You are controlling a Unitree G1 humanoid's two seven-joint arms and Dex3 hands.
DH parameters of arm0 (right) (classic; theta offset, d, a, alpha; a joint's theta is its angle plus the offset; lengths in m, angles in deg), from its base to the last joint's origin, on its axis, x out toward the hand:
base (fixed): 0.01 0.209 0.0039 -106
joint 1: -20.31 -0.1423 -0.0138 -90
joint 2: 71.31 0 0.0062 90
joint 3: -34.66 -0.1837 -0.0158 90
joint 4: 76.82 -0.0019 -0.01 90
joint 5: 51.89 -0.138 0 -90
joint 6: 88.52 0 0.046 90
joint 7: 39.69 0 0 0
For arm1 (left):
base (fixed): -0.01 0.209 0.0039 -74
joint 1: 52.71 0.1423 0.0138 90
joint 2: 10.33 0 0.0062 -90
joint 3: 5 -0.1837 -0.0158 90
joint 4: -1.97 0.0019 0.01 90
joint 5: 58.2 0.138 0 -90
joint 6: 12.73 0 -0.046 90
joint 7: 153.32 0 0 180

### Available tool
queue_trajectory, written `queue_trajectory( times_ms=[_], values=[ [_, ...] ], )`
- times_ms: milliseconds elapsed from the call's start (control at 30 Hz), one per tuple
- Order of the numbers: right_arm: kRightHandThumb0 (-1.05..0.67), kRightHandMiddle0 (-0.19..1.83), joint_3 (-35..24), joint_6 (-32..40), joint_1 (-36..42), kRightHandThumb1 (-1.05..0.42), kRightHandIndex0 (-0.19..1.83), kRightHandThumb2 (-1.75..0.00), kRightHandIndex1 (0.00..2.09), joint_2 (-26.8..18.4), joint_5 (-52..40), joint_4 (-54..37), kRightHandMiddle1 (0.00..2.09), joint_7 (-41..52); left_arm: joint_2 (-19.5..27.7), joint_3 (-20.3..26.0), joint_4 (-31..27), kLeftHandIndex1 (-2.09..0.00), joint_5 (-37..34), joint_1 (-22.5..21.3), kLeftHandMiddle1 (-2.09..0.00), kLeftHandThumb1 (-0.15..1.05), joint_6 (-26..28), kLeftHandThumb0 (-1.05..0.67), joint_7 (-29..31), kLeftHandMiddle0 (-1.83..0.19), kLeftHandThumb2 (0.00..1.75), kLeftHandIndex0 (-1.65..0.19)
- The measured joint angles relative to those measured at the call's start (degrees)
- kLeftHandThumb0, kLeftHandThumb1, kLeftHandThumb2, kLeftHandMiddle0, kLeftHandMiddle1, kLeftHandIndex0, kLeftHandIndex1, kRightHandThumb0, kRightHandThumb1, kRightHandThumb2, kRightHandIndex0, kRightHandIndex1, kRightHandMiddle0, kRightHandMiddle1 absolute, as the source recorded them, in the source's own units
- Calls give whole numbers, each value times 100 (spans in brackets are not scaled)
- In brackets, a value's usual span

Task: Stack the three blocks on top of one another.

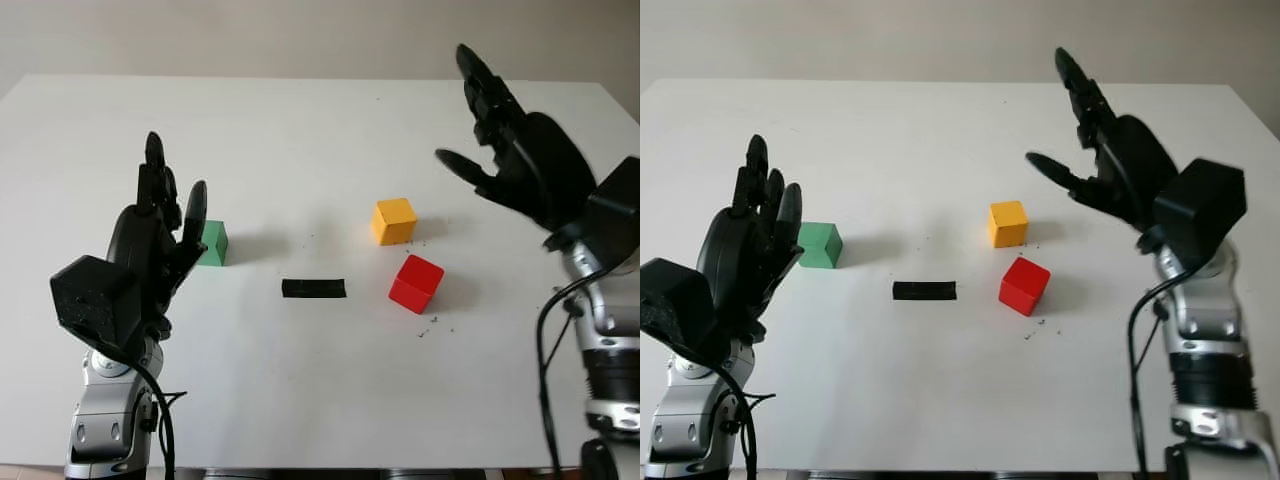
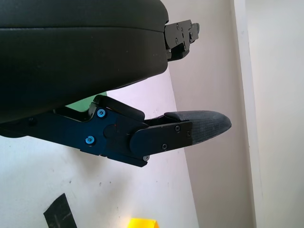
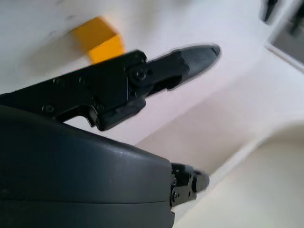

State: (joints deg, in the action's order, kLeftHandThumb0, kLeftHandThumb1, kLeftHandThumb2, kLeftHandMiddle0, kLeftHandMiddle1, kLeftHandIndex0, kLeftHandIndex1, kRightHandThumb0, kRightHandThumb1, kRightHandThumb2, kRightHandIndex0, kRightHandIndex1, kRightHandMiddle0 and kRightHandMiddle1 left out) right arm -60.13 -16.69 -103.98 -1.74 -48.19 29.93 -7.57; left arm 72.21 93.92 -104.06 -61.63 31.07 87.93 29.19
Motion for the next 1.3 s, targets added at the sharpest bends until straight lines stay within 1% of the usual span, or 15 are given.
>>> queue_trajectory(
  times_ms=[100,200,300,433,633,800,1067,1300],
  values=[
    [-75,30,317,-651,-321,-83,-4,-3,8,-533,552,285,16,317,0,-9,10,0,1,-2,-1,105,-18,-64,7,19,58,19],
    [-72,28,650,-1349,-589,-84,-6,-5,6,-998,1118,366,12,540,0,-8,10,0,-18,-1,0,105,-43,-62,24,19,60,19],
    [-71,25,1034,-2217,-883,-84,-6,-5,5,-1470,1855,388,10,644,0,-1,8,0,-26,-1,0,105,-40,-63,30,19,60,19],
    [-68,31,1385,-3137,-1059,-78,-4,-3,6,-1814,2414,396,11,620,16,4,4,0,-27,-1,-1,105,-29,-63,45,19,59,19],
    [-63,38,1561,-3998,-1078,-79,-5,-5,5,-1844,2847,458,11,154,31,4,4,-2,-68,-1,-3,105,6,-63,66,19,58,18],
    [-59,41,1609,-4292,-1066,-81,-8,-6,4,-1843,2947,565,11,-226,32,5,1,-2,-74,0,-2,105,11,-62,66,19,59,19],
    [-56,41,1643,-4388,-777,-86,-11,-7,4,-1731,3255,583,9,-883,46,12,-8,-1,-79,0,-1,105,17,-63,120,19,58,19],
    [-54,42,1831,-4137,-646,-87,-15,-6,4,-1554,3405,710,8,-1022,53,16,-47,-1,-64,1,-1,105,45,-64,121,19,59,19]
  ],
)
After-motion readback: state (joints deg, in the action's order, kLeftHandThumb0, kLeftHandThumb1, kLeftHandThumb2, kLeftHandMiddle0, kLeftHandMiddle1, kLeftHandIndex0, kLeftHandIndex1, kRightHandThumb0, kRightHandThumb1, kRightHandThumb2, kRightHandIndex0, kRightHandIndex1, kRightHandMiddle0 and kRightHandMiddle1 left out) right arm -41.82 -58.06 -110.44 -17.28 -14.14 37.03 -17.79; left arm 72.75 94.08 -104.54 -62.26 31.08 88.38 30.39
